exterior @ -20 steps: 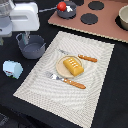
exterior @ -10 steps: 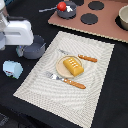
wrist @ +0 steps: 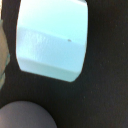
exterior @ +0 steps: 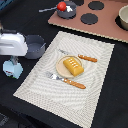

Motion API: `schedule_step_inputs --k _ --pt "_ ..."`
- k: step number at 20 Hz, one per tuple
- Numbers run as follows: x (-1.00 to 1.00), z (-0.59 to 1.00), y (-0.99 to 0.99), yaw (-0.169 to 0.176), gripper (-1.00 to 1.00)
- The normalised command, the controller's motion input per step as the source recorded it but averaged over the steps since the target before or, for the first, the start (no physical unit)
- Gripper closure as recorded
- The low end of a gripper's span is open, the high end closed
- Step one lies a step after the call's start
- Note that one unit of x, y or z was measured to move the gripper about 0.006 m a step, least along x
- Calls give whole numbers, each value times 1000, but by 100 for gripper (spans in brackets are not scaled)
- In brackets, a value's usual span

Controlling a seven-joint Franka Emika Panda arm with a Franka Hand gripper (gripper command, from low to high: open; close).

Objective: Interact with the objects in diverse but meaningful ways.

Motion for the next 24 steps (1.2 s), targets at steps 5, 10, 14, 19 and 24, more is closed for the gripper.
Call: schedule_step_inputs --k 5,10,14,19,24 --pt "299 -72 -163 -78 -100" --pt "210 -144 -107 -61 -100" --pt "139 -232 -6 -11 -100" --pt "182 -225 0 -5 -100" --pt "113 -263 0 -5 -100"
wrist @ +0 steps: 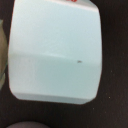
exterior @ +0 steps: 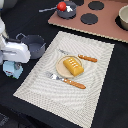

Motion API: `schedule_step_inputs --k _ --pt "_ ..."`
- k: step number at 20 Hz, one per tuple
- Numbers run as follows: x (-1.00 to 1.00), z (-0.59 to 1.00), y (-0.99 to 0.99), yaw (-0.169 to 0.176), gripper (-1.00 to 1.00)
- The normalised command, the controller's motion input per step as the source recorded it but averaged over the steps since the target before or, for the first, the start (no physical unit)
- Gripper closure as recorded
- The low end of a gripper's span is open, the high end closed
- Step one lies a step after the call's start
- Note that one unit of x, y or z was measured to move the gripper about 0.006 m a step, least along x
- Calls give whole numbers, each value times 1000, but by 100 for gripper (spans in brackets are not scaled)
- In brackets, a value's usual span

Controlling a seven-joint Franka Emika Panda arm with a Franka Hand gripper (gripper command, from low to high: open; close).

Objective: Interact with the objects in diverse but meaningful ways.

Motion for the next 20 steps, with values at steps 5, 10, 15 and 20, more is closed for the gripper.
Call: schedule_step_inputs --k 5,10,15,20 --pt "41 -249 0 0 100" --pt "0 -221 -33 0 100" --pt "4 -120 -30 0 100" --pt "154 142 -119 0 100"
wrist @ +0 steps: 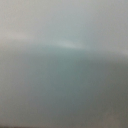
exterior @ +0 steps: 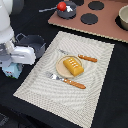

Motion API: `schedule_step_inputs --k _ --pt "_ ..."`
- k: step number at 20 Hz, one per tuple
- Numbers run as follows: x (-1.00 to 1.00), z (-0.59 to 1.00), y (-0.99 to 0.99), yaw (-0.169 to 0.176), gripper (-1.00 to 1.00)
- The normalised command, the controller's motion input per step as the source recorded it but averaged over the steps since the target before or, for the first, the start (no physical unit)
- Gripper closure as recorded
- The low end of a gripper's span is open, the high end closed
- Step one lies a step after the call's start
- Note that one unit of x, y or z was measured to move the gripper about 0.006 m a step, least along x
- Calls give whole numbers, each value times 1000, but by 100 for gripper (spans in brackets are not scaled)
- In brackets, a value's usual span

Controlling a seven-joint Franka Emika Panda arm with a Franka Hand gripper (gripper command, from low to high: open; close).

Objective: Interact with the objects in diverse but meaningful ways.

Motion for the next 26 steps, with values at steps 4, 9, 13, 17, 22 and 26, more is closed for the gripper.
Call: schedule_step_inputs --k 4,9,13,17,22,26 --pt "681 869 -40 2 100" --pt "891 897 63 0 100" --pt "845 641 123 0 100" --pt "833 438 164 0 100" --pt "840 215 207 0 100" --pt "863 196 234 0 100"
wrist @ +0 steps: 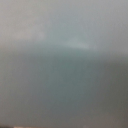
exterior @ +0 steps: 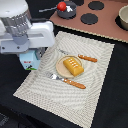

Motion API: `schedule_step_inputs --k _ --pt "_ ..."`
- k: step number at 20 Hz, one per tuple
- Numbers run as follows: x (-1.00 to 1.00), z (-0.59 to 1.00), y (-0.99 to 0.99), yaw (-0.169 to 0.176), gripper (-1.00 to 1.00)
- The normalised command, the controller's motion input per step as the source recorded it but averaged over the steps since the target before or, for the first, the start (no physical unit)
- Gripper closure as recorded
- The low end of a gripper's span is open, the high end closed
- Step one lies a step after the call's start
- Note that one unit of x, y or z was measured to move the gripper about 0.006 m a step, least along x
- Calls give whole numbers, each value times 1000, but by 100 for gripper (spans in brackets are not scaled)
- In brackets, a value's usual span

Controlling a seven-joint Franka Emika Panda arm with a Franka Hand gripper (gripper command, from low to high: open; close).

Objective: Interact with the objects in diverse but meaningful ways.

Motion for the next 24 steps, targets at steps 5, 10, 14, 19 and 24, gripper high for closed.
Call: schedule_step_inputs --k 5,10,14,19,24 --pt "848 182 287 0 100" --pt "813 177 411 0 100" --pt "801 392 483 0 100" --pt "787 520 473 0 100" --pt "779 539 472 0 100"
